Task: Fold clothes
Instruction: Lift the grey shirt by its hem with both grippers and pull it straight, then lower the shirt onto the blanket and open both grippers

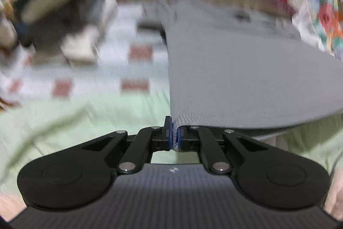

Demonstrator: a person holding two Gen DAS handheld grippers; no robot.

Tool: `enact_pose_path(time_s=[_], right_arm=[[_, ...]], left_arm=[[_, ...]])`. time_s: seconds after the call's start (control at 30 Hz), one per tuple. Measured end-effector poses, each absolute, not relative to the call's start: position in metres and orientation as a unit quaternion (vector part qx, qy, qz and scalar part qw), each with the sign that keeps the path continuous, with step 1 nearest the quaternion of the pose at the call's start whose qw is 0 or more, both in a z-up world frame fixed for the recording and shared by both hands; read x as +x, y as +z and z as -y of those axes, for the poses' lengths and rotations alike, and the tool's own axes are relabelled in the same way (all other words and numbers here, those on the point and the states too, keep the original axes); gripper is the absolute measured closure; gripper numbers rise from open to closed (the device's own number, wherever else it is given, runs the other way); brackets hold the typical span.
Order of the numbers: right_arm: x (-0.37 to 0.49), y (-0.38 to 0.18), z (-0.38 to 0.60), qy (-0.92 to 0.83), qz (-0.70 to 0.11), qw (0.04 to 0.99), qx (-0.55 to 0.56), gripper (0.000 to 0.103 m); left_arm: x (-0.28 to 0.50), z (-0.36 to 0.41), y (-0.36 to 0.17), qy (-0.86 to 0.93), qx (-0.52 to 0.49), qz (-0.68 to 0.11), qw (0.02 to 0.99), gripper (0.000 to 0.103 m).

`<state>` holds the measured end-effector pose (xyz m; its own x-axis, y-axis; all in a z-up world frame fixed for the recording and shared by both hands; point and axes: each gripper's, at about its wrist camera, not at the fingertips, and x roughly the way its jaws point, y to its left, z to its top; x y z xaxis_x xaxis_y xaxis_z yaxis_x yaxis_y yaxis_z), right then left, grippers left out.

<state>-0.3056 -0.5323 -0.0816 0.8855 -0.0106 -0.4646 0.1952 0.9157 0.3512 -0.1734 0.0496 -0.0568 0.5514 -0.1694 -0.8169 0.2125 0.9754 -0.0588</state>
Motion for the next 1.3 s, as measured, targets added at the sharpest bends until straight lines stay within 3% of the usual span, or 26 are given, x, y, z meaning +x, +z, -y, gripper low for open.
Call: enact_pose_path(time_s=[0.1,0.3,0.47,0.57,0.6,0.63,0.7,0.77,0.87,0.93,1.03,1.2,1.3], right_arm=[[-0.313,-0.107,0.535,-0.065,-0.255,0.941,0.215,0.099],[-0.320,-0.097,0.531,-0.051,-0.242,0.945,0.213,0.099],[-0.310,-0.128,0.533,-0.056,-0.307,0.925,0.219,0.099],[-0.306,-0.148,0.522,-0.036,-0.366,0.909,0.196,0.088],[-0.307,-0.150,0.517,-0.026,-0.384,0.906,0.178,0.084],[-0.308,-0.150,0.512,-0.018,-0.397,0.904,0.156,0.072],[-0.316,-0.142,0.502,-0.008,-0.396,0.913,0.095,0.060],[-0.327,-0.129,0.504,0.009,-0.379,0.921,0.090,0.060],[-0.340,-0.103,0.527,0.019,-0.345,0.926,0.153,0.059],[-0.337,-0.083,0.544,0.025,-0.313,0.928,0.203,0.051],[-0.312,-0.057,0.555,0.018,-0.284,0.927,0.245,0.049],[-0.245,0.008,0.525,0.081,-0.258,0.938,0.216,0.048],[-0.198,0.046,0.505,0.086,-0.275,0.947,0.144,0.048]], left_arm=[[-0.172,-0.050,-0.065,-0.117,0.017,-0.480,0.869,0.099],[-0.182,-0.052,-0.058,-0.116,0.030,-0.476,0.871,0.099],[-0.177,-0.043,-0.089,-0.110,0.047,-0.524,0.843,0.097],[-0.176,-0.029,-0.098,-0.111,0.083,-0.551,0.823,0.089],[-0.177,-0.027,-0.100,-0.117,0.093,-0.568,0.809,0.076],[-0.179,-0.024,-0.102,-0.122,0.103,-0.585,0.796,0.064],[-0.185,-0.022,-0.098,-0.135,0.106,-0.599,0.782,0.064],[-0.191,-0.023,-0.081,-0.155,0.097,-0.599,0.779,0.064],[-0.189,-0.020,-0.038,-0.170,0.104,-0.573,0.795,0.063],[-0.186,-0.017,-0.006,-0.176,0.114,-0.549,0.809,0.059],[-0.173,-0.007,0.037,-0.175,0.128,-0.513,0.830,0.057],[-0.122,0.047,0.074,-0.179,0.145,-0.452,0.862,0.057],[-0.093,0.093,0.079,-0.215,0.149,-0.424,0.867,0.057]])
